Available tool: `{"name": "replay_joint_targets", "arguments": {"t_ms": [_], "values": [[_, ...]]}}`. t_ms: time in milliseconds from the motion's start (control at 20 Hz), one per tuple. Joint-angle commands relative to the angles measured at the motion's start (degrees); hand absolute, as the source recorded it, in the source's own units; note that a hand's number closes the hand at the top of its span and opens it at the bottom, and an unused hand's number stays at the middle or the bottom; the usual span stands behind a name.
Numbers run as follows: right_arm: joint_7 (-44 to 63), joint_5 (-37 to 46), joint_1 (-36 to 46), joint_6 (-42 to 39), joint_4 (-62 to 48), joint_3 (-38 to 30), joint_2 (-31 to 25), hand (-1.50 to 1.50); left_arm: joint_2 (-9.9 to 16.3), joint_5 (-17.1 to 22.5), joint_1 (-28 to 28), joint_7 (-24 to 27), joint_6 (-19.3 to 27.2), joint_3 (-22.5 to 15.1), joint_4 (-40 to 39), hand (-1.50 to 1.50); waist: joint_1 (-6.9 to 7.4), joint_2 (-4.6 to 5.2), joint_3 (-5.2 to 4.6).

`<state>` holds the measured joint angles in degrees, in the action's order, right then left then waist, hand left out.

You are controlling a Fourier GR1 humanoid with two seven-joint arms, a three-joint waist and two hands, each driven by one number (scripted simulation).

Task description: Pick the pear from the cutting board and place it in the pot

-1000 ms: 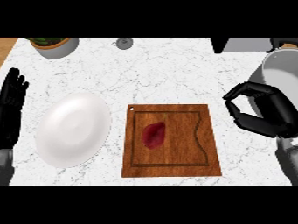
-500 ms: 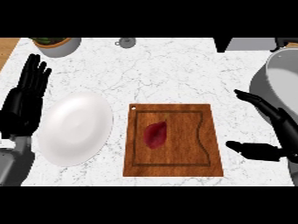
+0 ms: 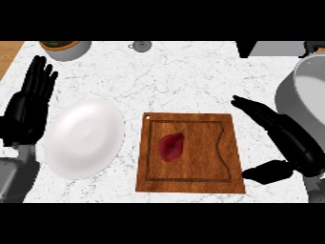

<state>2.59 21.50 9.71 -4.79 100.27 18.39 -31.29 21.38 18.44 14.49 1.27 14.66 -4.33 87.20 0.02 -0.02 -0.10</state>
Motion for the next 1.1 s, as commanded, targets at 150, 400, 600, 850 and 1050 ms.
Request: {"name": "replay_joint_targets", "arguments": {"t_ms": [150,400,600,850,1050], "values": [[18.35,3.90,5.93,-9.50,4.57,5.39,4.63,-1.50,-1.26,-1.37,-1.45,-0.51,0.03,0.74,1.66,0.00,0.33,-0.07,0.07],[24.55,9.81,7.67,-9.69,-0.42,10.85,12.54,-1.50,-2.94,-2.66,3.88,0.15,-0.59,1.76,-4.16,0.00,-0.09,0.11,0.07],[26.24,9.01,9.71,-13.30,-3.80,8.89,17.01,-1.50,-1.90,-2.82,-1.05,-2.00,-2.73,2.55,2.57,0.00,0.32,-0.01,0.09],[21.83,14.98,5.16,-11.26,-5.02,10.20,19.59,-1.50,-3.16,-2.99,1.49,-1.12,-5.62,5.66,-1.87,0.00,0.02,0.01,0.10],[15.69,18.83,4.42,-8.26,-10.90,10.82,21.28,-1.50,-4.21,-3.95,2.29,-4.78,-4.89,5.46,1.18,0.00,0.06,0.01,0.11]]}}
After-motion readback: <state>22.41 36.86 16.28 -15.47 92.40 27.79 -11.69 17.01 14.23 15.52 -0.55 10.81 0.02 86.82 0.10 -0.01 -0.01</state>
